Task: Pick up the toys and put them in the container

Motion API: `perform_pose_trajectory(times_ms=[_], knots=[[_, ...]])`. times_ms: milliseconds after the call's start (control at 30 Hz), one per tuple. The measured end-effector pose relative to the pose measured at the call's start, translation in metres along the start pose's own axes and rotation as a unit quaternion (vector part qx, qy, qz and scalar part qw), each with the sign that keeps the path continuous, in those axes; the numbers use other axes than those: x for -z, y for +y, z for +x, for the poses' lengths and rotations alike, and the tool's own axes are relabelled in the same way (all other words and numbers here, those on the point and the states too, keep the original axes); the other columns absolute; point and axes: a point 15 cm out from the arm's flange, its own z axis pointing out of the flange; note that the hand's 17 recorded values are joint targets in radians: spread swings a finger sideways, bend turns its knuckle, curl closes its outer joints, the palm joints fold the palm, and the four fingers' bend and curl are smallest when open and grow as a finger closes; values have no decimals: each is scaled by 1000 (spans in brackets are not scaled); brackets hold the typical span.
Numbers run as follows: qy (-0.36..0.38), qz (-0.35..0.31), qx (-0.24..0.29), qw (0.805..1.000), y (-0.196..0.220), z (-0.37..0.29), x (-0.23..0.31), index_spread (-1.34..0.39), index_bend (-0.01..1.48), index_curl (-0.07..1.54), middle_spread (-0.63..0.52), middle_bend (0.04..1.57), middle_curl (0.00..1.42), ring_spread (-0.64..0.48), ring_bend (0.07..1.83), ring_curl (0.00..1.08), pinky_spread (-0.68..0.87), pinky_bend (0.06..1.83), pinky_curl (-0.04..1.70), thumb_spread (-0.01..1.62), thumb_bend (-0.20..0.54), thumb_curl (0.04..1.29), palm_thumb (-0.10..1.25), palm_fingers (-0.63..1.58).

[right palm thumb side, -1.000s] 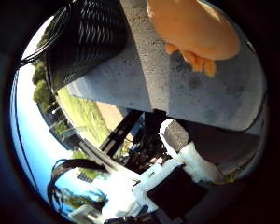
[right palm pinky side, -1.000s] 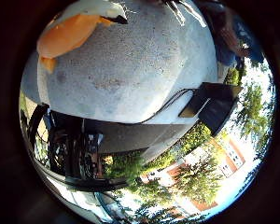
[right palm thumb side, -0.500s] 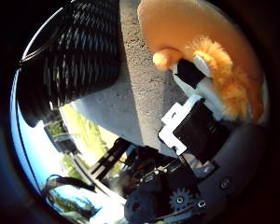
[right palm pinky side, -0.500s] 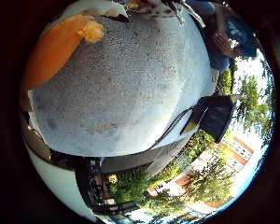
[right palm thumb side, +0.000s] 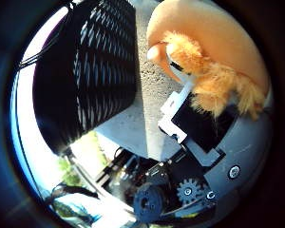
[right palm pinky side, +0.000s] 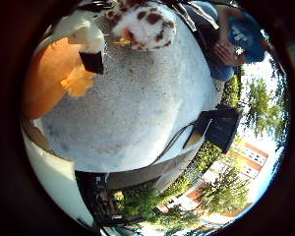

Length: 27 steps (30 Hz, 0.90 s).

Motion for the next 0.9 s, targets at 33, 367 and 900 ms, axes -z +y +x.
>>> perform_pose_trajectory(times_ms=[33,367,900], knots=[[-1,-11,-1,1000,7,0,5,-624,455,-14,-199,1032,891,-50,1247,770,291,1373,687,1032,-5,573,1037,1111],[-7,-140,9,990,96,-23,103,-844,661,-19,-209,1114,1014,-100,1310,839,217,1445,773,1079,-17,658,971,983],[-24,-63,118,991,85,-184,259,-1043,841,-20,-213,1179,1113,-130,1377,890,157,1502,856,1117,-15,743,920,874]])
